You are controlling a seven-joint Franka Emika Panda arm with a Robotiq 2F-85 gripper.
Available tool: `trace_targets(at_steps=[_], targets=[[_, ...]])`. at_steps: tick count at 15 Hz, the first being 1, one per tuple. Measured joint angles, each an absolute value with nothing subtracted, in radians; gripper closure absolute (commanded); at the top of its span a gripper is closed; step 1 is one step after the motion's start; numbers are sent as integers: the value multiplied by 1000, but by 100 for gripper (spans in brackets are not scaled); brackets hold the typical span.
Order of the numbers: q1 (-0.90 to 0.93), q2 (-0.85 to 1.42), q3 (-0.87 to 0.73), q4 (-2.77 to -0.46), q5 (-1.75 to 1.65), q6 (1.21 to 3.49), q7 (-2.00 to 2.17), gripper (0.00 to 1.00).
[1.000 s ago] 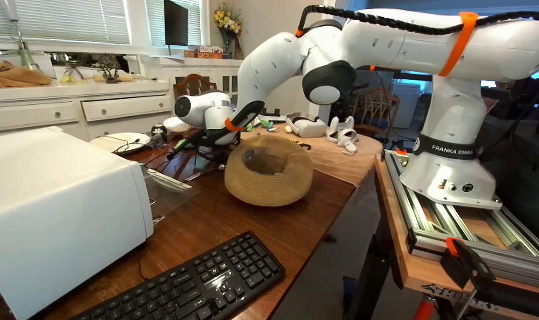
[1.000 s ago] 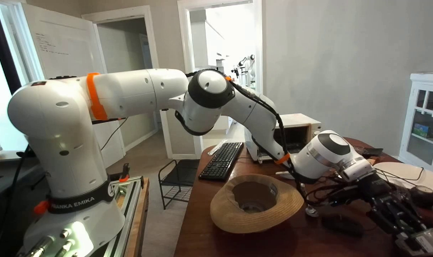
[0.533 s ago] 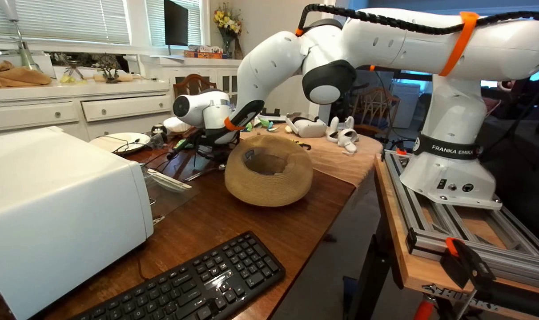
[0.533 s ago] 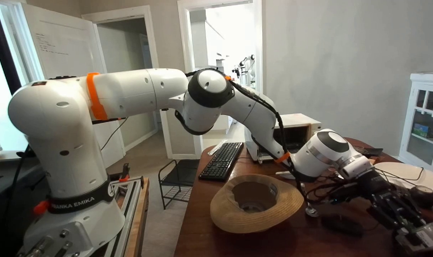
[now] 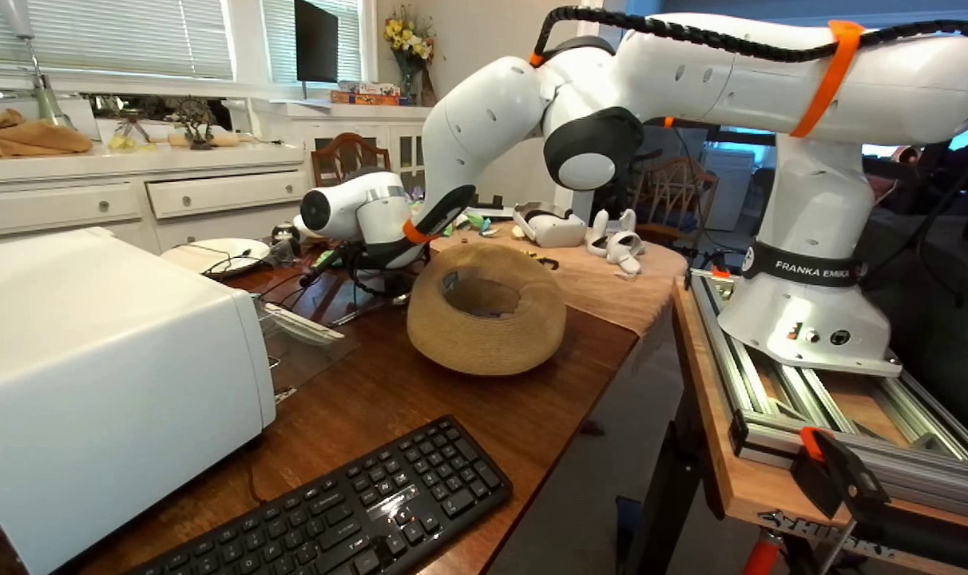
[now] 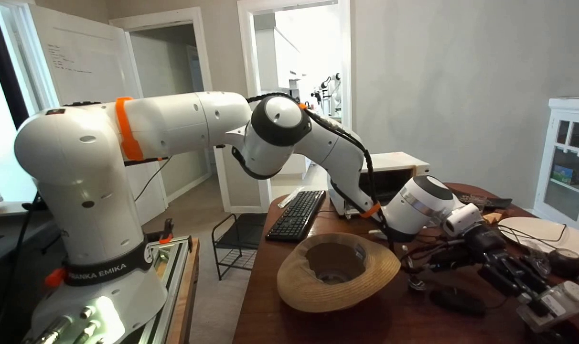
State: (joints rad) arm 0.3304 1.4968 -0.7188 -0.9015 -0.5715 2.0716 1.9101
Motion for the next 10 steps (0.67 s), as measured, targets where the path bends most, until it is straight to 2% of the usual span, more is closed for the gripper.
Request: trace_targets(at_steps=[10], targets=[[295, 1493, -700, -868, -642, 2049, 1906, 76]])
